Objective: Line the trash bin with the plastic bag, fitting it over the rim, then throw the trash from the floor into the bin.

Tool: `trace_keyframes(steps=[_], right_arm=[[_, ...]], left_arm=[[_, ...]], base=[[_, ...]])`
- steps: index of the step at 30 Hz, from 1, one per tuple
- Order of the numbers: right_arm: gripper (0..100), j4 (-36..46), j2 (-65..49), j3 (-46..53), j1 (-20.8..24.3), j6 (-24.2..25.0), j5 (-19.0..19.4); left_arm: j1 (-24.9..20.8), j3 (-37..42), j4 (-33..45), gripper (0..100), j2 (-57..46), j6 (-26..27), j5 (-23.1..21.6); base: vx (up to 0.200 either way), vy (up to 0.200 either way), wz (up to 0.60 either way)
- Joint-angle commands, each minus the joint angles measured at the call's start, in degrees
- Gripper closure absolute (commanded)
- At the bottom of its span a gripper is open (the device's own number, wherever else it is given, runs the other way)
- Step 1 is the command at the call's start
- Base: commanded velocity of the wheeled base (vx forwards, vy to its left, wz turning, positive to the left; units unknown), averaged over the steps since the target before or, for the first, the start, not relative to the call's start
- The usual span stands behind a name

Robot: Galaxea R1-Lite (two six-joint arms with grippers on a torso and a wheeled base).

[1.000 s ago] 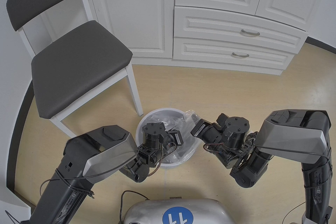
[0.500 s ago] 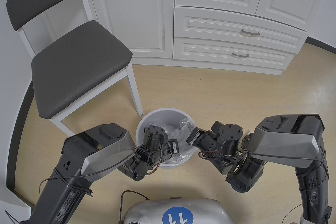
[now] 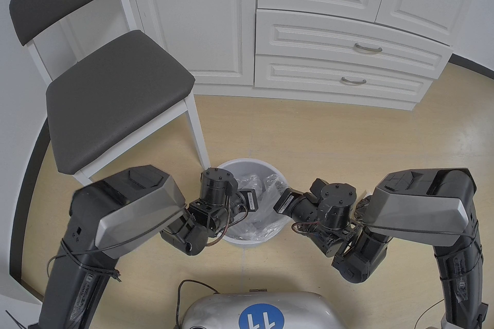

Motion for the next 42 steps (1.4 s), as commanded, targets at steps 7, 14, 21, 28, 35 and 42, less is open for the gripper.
trace_keyframes(steps=[7,14,21,28,35,42], right_arm=[[100,-1.0,-1.0,0.6,-3.9,-7.2,-0.1],[100,-1.0,-0.4,3.3,-7.8,-22.0,-0.2],[100,-1.0,0.4,5.6,-11.1,-29.4,-0.2],[100,-1.0,0.6,10.5,-13.3,-36.6,0.0],[100,-1.0,0.6,14.8,-16.0,-42.8,0.7],[100,-1.0,0.8,17.3,-16.8,-45.1,0.8]], left_arm=[[5.9,12.8,-2.5,100,-16.1,7.7,-8.0],[12.3,19.9,-3.9,100,-20.2,18.0,-17.2],[16.0,20.9,-3.6,100,-20.5,24.2,-18.3],[17.6,20.6,-3.1,100,-19.3,26.8,-18.3],[17.8,20.6,-2.2,100,-18.8,27.3,-18.3],[17.8,20.4,-1.1,100,-18.8,27.3,-18.3]], base=[[0.000,0.000,0.00],[0.000,0.000,0.00],[0.000,0.000,0.00],[0.000,0.000,0.00],[0.000,0.000,0.00],[0.000,0.000,0.00]])
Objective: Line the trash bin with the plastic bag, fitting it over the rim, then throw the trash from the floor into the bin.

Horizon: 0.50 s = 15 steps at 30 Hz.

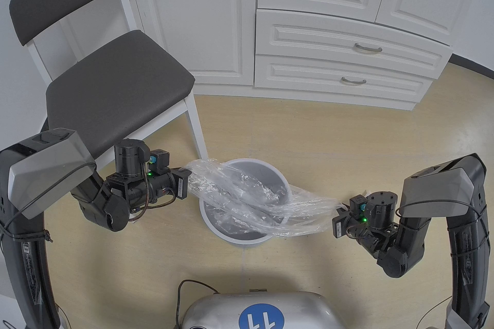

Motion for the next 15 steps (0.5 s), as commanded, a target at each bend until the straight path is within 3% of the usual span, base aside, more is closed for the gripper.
trace_keyframes(steps=[1,8,15], right_arm=[[100,-1.0,0.7,1.4,-1.1,-1.6,0.0],[100,-1.0,1.0,0.2,-1.3,-1.7,0.4],[100,-1.0,-1.4,-2.0,-0.5,4.2,1.4]], left_arm=[[0.0,-0.2,0.2,100,0.6,0.0,0.0],[0.5,-0.7,0.7,100,0.7,0.0,0.0],[-0.2,1.2,0.6,100,-0.2,0.0,-1.9]], base=[[0.000,0.000,0.00],[0.000,0.000,0.00],[0.000,0.000,0.00]])
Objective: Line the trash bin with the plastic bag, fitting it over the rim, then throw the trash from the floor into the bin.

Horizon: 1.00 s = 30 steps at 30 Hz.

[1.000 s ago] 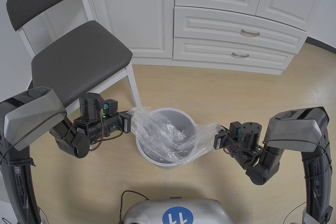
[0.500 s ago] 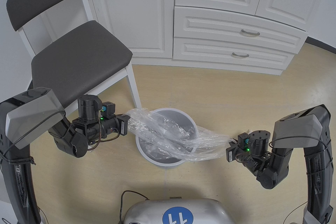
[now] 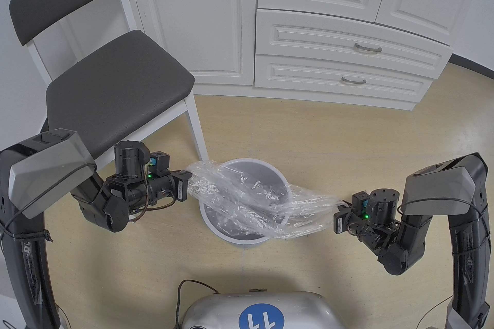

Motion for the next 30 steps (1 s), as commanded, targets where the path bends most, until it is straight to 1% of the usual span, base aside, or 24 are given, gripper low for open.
trace_keyframes(steps=[1,6,8,9,10,11,14,15,16,17,19,22,27,30], right_arm=[[100,-1.0,-1.1,-1.2,0.4,1.2,0.1],[100,-1.0,-3.0,0.0,0.3,1.3,0.4],[100,-0.2,-5.2,2.6,0.4,1.3,2.8],[100,-0.1,-5.3,2.7,0.4,1.3,3.0],[100,1.5,-6.4,4.2,0.5,1.3,4.5],[100,2.8,-6.9,4.8,0.6,1.3,5.0],[100,8.6,-8.2,5.0,0.6,1.3,5.4],[100,10.7,-8.6,5.0,0.5,1.3,5.4],[100,11.1,-8.7,5.0,0.5,1.3,5.4],[100,14.8,-9.1,5.0,0.4,1.3,5.5],[100,18.0,-9.5,5.0,0.5,1.3,6.1],[100,20.2,-9.6,5.4,0.6,1.1,6.4],[100,21.6,-9.1,6.0,0.8,0.0,6.4],[100,21.5,-7.5,5.6,1.9,-0.2,6.3]], left_arm=[[-0.3,1.0,-0.1,100,-0.5,0.0,-0.8],[0.0,2.1,0.3,100,-2.0,0.1,-1.3],[0.2,3.2,3.6,100,-3.8,1.5,-1.5],[0.2,3.3,3.9,100,-3.9,1.7,-1.6],[0.3,3.4,7.9,100,-4.8,4.0,-1.8],[0.5,3.4,10.5,100,-5.3,5.5,-2.4],[1.3,3.3,17.3,100,-6.0,9.4,-4.7],[1.7,3.2,19.3,100,-6.0,10.7,-5.0],[1.7,3.1,19.6,100,-6.0,10.9,-5.0],[2.2,2.6,22.3,100,-5.9,12.7,-5.1],[2.5,2.3,24.3,100,-5.8,14.0,-5.2],[2.7,1.8,26.3,100,-5.5,15.3,-5.2],[3.4,0.9,29.7,100,-5.3,17.1,-5.2],[3.4,0.0,29.9,100,-3.6,17.2,-5.1]], base=[[0.000,0.000,0.00],[0.000,0.000,0.00],[0.000,0.000,0.00],[0.000,0.000,0.00],[0.000,0.000,0.00],[0.000,0.000,0.00],[0.000,0.000,0.00],[0.000,0.000,0.00],[0.000,0.000,0.00],[0.000,0.000,0.00],[0.000,0.000,0.00],[0.000,0.000,0.00],[0.000,0.000,0.00],[0.000,0.000,0.00]])
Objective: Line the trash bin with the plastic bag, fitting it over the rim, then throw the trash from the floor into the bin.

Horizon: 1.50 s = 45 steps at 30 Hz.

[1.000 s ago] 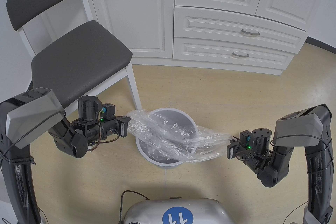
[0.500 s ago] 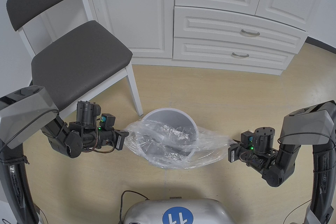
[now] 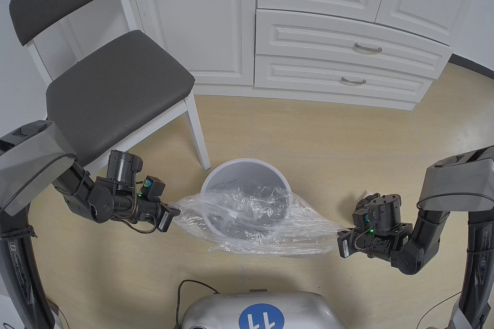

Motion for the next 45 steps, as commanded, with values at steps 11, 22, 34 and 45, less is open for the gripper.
trace_keyframes(steps=[11,22,34,45], right_arm=[[100,-5.0,12.7,-5.4,4.0,0.3,-5.9],[100,-7.3,15.0,-9.5,1.4,0.5,-8.2],[100,-11.2,10.6,-4.8,1.2,0.3,-7.2],[100,-11.4,12.3,-6.3,0.3,0.4,-6.3]], left_arm=[[-1.1,-5.7,-0.9,100,11.3,-0.3,0.6],[-1.8,-7.5,-15.1,100,16.3,-7.0,8.5],[-1.0,-1.6,-15.6,100,8.1,-8.4,0.5],[-0.4,-1.8,-15.6,100,8.6,-8.4,-3.4]], base=[[0.000,0.000,0.00],[0.000,0.000,0.00],[0.000,0.000,0.00],[0.000,0.000,0.00]])
